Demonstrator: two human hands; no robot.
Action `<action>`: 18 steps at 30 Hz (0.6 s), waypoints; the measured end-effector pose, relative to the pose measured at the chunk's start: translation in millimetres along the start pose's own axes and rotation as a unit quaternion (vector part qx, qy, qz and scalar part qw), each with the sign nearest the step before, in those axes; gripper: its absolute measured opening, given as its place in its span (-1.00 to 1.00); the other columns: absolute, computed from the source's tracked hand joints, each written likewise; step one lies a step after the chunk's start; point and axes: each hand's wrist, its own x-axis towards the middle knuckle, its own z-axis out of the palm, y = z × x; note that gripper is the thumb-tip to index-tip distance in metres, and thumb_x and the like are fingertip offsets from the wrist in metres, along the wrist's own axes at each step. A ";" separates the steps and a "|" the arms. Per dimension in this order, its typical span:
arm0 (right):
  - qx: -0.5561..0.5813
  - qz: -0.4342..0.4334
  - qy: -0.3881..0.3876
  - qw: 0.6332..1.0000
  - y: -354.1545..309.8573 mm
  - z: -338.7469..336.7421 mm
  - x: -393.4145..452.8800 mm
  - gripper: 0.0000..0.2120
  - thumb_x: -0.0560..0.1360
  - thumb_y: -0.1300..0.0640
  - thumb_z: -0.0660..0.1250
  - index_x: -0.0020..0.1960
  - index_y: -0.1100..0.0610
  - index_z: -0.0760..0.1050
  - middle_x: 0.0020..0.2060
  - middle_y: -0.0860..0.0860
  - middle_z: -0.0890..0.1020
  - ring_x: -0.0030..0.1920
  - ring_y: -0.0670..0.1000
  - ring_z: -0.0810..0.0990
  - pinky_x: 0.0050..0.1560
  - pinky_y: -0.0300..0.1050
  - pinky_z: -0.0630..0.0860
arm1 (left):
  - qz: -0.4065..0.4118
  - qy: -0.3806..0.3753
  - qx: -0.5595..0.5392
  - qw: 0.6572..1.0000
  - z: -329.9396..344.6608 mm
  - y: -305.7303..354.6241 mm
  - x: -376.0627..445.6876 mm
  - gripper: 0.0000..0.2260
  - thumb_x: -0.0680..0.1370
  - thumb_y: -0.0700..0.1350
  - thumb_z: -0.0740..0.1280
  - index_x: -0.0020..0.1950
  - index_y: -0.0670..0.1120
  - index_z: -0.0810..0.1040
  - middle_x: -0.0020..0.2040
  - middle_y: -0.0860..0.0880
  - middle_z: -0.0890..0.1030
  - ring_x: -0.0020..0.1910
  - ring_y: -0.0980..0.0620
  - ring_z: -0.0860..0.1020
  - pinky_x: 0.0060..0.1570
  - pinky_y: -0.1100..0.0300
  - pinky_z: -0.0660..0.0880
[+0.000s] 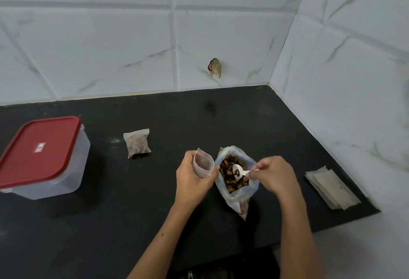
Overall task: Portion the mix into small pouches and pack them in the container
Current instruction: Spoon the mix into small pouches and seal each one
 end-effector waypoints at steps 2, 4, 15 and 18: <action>0.023 -0.035 0.025 0.999 -3.4 7.6 0.8 -0.94 0.41 0.15 0.44 -0.15 0.05 0.57 -0.20 -0.03 0.61 -0.17 -0.08 0.57 -0.22 -0.19 0.48 | -0.023 -0.021 -0.003 1.000 0.6 -1.4 1.1 -0.68 0.39 -0.04 0.53 0.02 0.04 0.45 -0.09 0.13 0.57 -0.09 0.31 0.53 -0.17 0.47 0.45; 0.040 -0.058 0.035 0.997 -6.6 19.3 2.7 -0.93 0.44 0.13 0.42 -0.11 0.04 0.54 -0.18 -0.03 0.61 -0.14 -0.08 0.58 -0.17 -0.18 0.51 | -0.042 -0.039 -0.008 0.998 1.8 -3.2 1.7 -0.68 0.39 -0.03 0.52 0.04 0.03 0.46 -0.08 0.13 0.57 -0.09 0.35 0.52 -0.19 0.49 0.45; 0.030 -0.207 0.157 0.965 8.4 40.7 13.2 -0.94 0.56 0.17 0.30 -0.09 0.08 0.45 -0.28 -0.12 0.53 -0.24 -0.18 0.53 -0.32 -0.41 0.40 | -0.136 -0.093 -0.087 0.983 10.7 -12.5 5.9 -0.63 0.38 0.03 0.51 0.10 -0.01 0.51 -0.03 0.06 0.62 0.01 0.11 0.60 0.02 0.13 0.56; 0.062 -0.209 0.153 0.964 13.9 52.5 12.1 -0.90 0.57 0.17 0.28 -0.11 0.11 0.42 -0.28 -0.10 0.53 -0.25 -0.20 0.52 -0.28 -0.47 0.43 | -0.176 -0.121 -0.123 0.969 16.7 -15.3 5.2 -0.55 0.28 0.13 0.49 0.08 -0.03 0.55 -0.03 0.03 0.65 0.02 0.07 0.62 0.08 0.01 0.58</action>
